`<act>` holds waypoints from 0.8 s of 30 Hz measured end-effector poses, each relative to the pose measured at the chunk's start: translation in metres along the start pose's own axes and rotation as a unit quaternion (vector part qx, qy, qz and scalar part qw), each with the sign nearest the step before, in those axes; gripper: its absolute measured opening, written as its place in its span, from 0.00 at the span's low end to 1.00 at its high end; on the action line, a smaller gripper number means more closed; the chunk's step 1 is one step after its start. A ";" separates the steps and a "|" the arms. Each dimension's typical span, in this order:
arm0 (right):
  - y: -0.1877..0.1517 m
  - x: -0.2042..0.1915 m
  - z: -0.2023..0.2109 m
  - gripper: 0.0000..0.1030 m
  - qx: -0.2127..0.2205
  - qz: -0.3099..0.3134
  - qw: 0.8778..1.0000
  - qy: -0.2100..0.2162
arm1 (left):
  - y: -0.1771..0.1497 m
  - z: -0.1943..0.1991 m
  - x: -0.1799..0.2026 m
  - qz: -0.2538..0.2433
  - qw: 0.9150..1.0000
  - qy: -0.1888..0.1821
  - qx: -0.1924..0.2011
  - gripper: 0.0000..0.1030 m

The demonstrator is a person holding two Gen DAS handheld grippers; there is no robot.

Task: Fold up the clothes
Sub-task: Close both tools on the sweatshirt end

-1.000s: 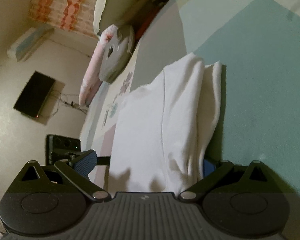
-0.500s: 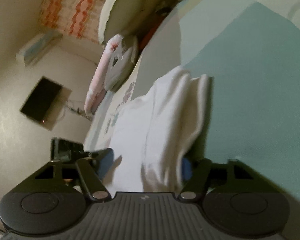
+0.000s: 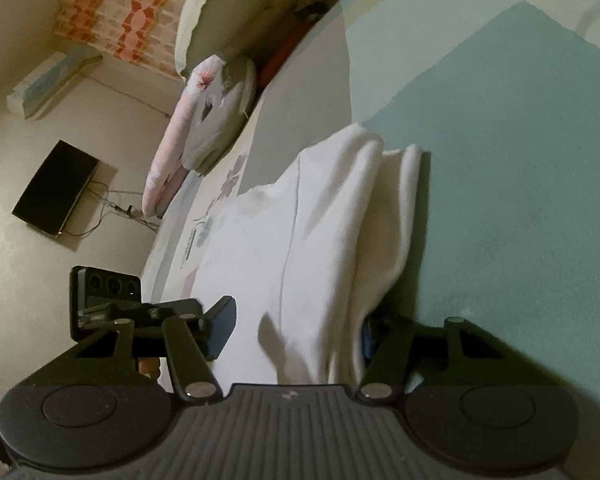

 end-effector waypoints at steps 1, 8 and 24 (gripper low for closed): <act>-0.003 -0.001 0.002 0.62 0.003 0.005 1.000 0.001 | -0.003 0.003 -0.002 0.001 1.000 -0.003 0.005 0.60; 0.000 0.004 -0.006 0.35 0.013 0.012 0.999 -0.031 | -0.001 0.003 0.005 -0.018 0.999 0.023 0.017 0.52; -0.016 -0.059 -0.008 0.37 0.037 0.143 0.971 -0.188 | -0.006 -0.006 0.050 -0.032 0.997 0.072 0.018 0.35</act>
Point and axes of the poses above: each gripper's, at about its wrist camera, not at the fingertips, and z roughly against the way its jaws point, x to its right, y to its top, the point moved 2 cm from there along -z, roughly the way its jaws point, and after that the axes turned 3 degrees about z, right-handed, at the moved point
